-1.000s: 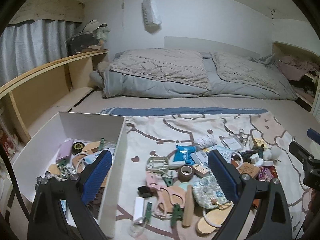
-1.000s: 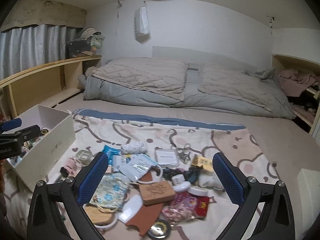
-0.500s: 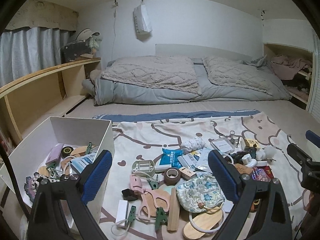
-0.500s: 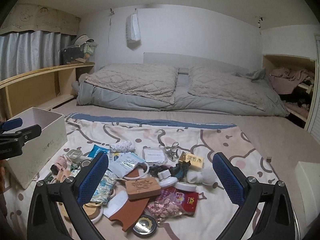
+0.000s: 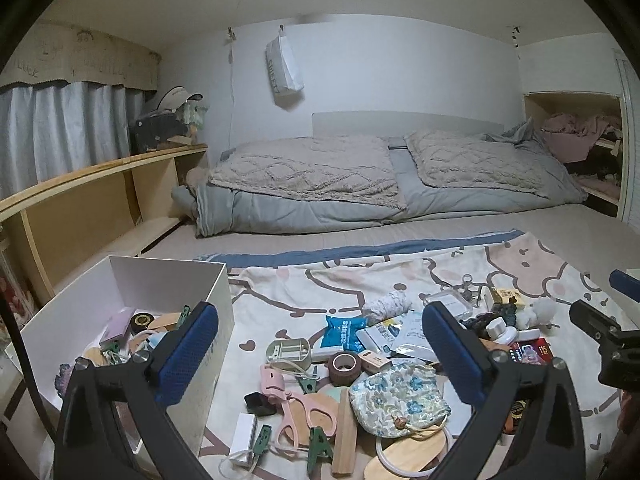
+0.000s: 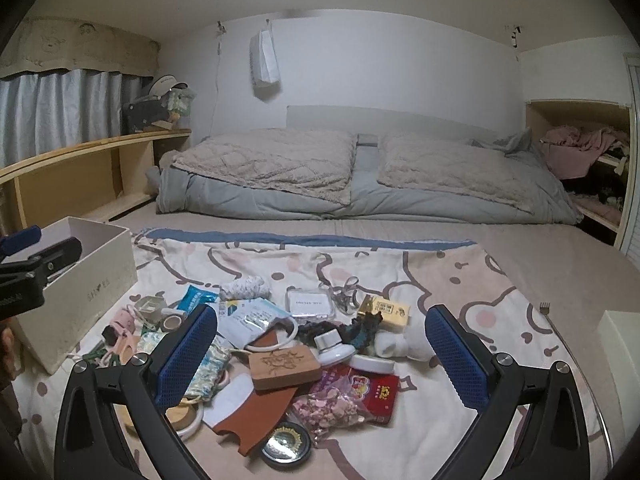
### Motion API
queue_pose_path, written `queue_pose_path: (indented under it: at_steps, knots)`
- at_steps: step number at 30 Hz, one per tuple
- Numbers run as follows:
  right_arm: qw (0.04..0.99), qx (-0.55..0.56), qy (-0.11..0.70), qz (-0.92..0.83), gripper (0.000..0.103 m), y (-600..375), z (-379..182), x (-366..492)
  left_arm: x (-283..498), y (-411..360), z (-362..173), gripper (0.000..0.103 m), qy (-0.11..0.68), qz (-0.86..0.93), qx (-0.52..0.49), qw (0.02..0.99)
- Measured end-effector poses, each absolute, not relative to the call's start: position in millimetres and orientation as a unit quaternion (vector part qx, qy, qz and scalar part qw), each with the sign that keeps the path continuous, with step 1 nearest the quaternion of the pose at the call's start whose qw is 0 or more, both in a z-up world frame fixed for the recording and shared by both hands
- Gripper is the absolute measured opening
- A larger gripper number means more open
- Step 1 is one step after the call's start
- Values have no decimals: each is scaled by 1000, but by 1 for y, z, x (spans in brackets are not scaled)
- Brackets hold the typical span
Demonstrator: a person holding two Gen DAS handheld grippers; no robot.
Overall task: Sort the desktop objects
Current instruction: 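Move both tools over the pile and lower them toward the items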
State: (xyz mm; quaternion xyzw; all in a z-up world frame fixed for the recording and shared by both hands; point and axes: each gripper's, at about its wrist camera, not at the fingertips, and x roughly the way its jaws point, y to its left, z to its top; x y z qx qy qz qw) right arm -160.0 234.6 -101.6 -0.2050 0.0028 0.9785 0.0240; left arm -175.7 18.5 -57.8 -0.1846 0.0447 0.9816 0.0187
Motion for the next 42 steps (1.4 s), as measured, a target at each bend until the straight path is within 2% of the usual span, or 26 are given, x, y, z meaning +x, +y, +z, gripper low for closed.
queue_pose_path:
  at_steps: [5, 21, 42]
  knots:
    - [34, -218, 0, 975, 103, 241, -109, -163, -177, 19, -63, 103, 47, 979, -196, 17]
    - [67, -301, 21, 951, 103, 269, -143, -179, -170, 4, -88, 103, -17, 964, -262, 39]
    - [82, -419, -7, 904, 103, 274, -202, -201, -146, 2, -151, 103, -6, 927, -376, -1]
